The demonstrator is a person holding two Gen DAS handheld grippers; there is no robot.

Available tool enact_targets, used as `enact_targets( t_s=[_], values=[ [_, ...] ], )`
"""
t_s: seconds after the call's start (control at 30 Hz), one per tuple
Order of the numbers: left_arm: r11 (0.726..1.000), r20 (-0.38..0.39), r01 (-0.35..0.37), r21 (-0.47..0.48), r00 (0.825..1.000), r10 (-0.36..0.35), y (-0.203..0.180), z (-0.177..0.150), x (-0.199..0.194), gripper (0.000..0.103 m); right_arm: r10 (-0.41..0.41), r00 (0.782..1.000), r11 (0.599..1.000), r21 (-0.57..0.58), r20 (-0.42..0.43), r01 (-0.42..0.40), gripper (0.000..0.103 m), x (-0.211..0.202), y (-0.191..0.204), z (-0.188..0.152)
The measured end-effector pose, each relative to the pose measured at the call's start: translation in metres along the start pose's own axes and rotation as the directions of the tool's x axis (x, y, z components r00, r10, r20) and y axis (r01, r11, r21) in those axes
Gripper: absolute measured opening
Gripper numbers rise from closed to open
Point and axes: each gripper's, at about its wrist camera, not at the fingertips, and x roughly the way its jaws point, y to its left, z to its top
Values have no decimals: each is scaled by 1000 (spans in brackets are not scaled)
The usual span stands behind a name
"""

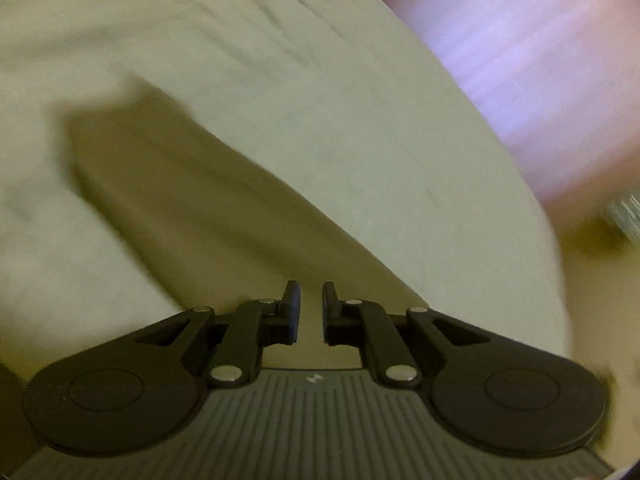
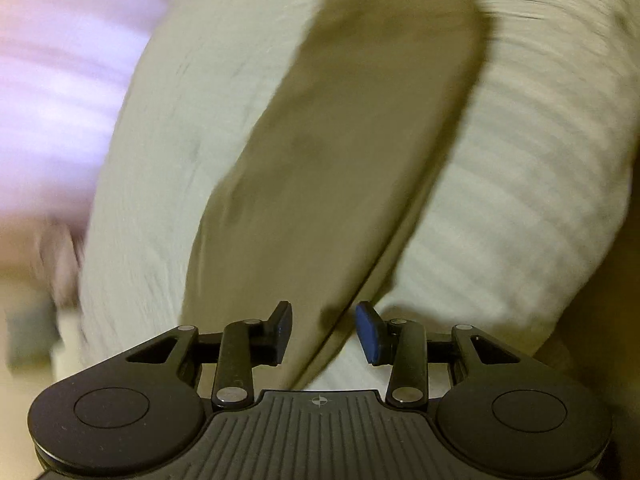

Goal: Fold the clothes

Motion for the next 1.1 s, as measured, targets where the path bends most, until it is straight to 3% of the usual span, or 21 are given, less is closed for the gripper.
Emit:
enact_targets(
  t_s=[0.07, 0.17, 0.33, 0.43, 0.53, 0.63, 0.73, 0.8, 0.83, 0.97, 1.1],
  values=[
    [997, -97, 74, 35, 993, -71, -24, -20, 17, 6, 22, 1000, 996, 87, 18, -23, 40, -8, -18, 14],
    [993, -174, 111, 39, 979, -102, -46, -48, 33, 6, 52, 998, 987, 152, 23, -55, 40, -8, -27, 19],
    [996, -193, 87, -13, 977, -88, -53, -69, 40, 6, 106, 994, 977, 184, 12, -107, 40, -7, -38, 26],
    [997, -190, 76, 2, 979, -74, -58, -64, 45, 6, 135, 991, 973, 191, 3, -133, 40, -3, -41, 29],
    [997, -188, 70, 18, 980, -66, -63, -68, 46, 6, 173, 985, 968, 189, -21, -166, 28, -4, -51, 46],
    [998, -188, 61, 11, 980, -58, -63, -73, 49, 6, 181, 983, 966, 194, -42, -170, 28, 0, -60, 53],
    [998, -193, 61, 11, 980, -58, -65, -76, 52, 6, 200, 979, 964, 185, -40, -189, 8, 7, -55, 63],
    [998, -195, 61, 17, 979, -57, -67, -78, 52, 6, 185, 981, 969, 174, -53, -174, 6, 9, -54, 66],
    [998, -194, 61, 20, 979, -56, -67, -79, 52, 6, 175, 983, 973, 161, -56, -164, 0, 10, -52, 67],
    [997, -186, 67, 35, 981, -60, -69, -79, 52, 6, 121, 993, 992, 28, -16, -120, 0, 3, -30, 62],
    [997, -192, 44, 65, 981, -31, -69, -81, 56, 6, -1, 999, 1000, 26, -36, 2, 0, 12, -36, 53]
  ],
)
